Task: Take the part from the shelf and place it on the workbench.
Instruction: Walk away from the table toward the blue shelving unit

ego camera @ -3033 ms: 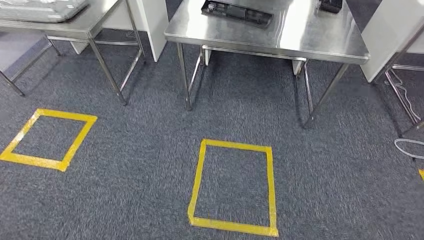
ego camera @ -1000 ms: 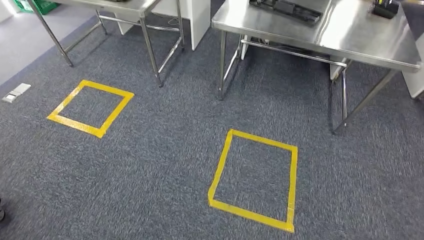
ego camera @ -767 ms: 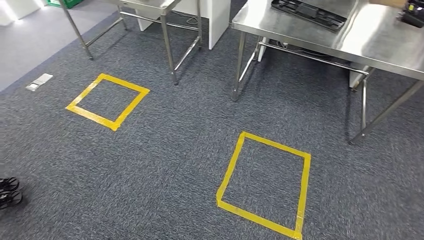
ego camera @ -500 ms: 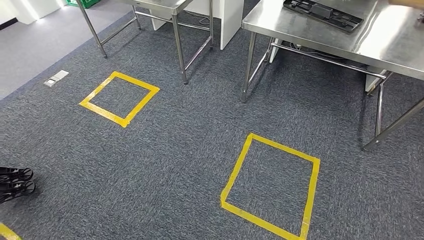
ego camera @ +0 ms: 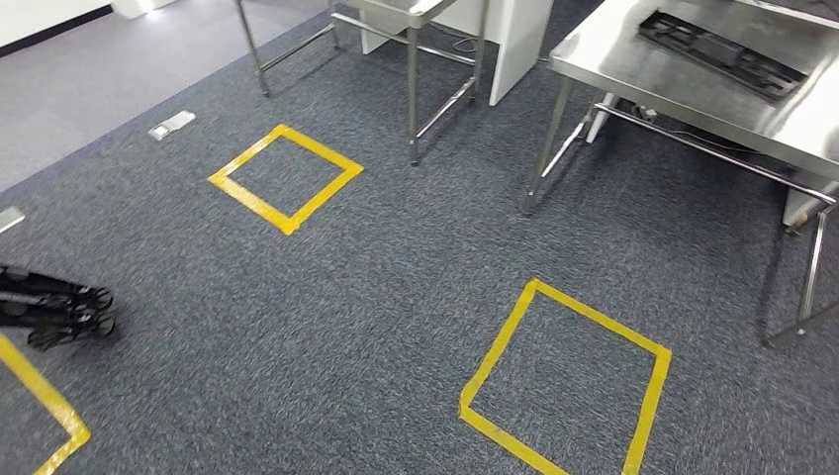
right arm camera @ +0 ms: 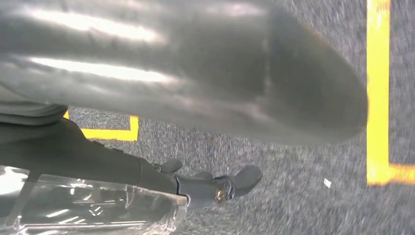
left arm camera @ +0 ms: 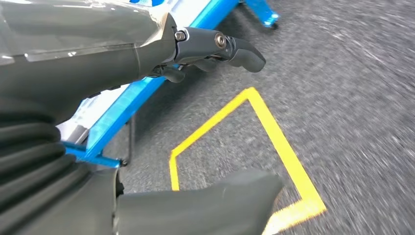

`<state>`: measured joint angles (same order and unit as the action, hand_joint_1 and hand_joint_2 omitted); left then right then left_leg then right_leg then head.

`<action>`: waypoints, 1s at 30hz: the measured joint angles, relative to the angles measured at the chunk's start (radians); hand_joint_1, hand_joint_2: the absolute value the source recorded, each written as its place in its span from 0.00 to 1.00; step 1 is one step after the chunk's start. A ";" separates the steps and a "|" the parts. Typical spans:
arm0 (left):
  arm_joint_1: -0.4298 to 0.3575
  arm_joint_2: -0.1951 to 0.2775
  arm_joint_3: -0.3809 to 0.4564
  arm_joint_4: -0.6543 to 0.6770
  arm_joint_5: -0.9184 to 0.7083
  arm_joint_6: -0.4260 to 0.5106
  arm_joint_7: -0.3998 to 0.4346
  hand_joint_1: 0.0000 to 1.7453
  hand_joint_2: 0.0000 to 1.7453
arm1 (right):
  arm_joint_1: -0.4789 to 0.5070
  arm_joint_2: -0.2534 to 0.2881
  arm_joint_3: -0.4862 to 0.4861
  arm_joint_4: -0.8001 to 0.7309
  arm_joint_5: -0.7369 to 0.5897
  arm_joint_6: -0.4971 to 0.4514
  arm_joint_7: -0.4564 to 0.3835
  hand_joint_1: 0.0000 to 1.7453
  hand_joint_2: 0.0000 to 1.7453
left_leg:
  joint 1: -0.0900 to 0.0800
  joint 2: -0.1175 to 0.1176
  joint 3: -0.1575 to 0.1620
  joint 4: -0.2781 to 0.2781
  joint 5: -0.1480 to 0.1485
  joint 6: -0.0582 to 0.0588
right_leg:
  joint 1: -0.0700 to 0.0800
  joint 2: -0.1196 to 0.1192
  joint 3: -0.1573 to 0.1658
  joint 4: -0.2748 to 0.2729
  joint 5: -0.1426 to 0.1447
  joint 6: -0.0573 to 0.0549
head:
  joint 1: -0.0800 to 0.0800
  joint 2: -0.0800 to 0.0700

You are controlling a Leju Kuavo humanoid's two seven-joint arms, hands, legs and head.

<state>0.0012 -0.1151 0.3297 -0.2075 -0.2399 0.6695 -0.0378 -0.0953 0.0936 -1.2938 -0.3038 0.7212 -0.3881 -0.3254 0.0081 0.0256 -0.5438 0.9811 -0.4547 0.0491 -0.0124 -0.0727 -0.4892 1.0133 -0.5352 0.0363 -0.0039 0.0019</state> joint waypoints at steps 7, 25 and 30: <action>0.000 0.000 0.003 0.000 0.000 -0.001 0.001 0.00 1.00 | 0.003 0.002 0.000 0.000 0.003 0.001 -0.002 0.00 0.00 | 0.001 -0.013 -0.001 -0.004 0.006 0.008 | -0.004 0.047 -0.035 0.075 -0.042 -0.008 | 0.002 0.000; 0.003 -0.008 0.020 0.002 -0.020 -0.120 0.045 0.00 0.00 | 0.011 0.001 0.022 0.000 0.039 0.023 0.017 0.00 0.00 | 0.008 0.020 -0.048 0.081 -0.025 -0.044 | -0.002 -0.008 -0.003 -0.036 0.029 -0.035 | -0.005 0.000; 0.000 -0.008 0.021 0.002 -0.020 -0.119 0.045 0.00 0.25 | 0.005 0.001 0.026 0.000 0.040 0.023 0.017 0.00 0.00 | -0.005 0.012 -0.015 0.018 -0.009 -0.011 | 0.003 -0.036 0.019 -0.037 0.014 -0.006 | -0.003 0.000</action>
<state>0.0009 -0.1227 0.3506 -0.2056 -0.2597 0.5504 0.0077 -0.0898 0.0943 -1.2676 -0.3037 0.7609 -0.3651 -0.3086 0.0030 0.0380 -0.5585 0.9993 -0.4633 0.0377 -0.0089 -0.1082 -0.4706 0.9765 -0.5214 0.0304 -0.0071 0.0019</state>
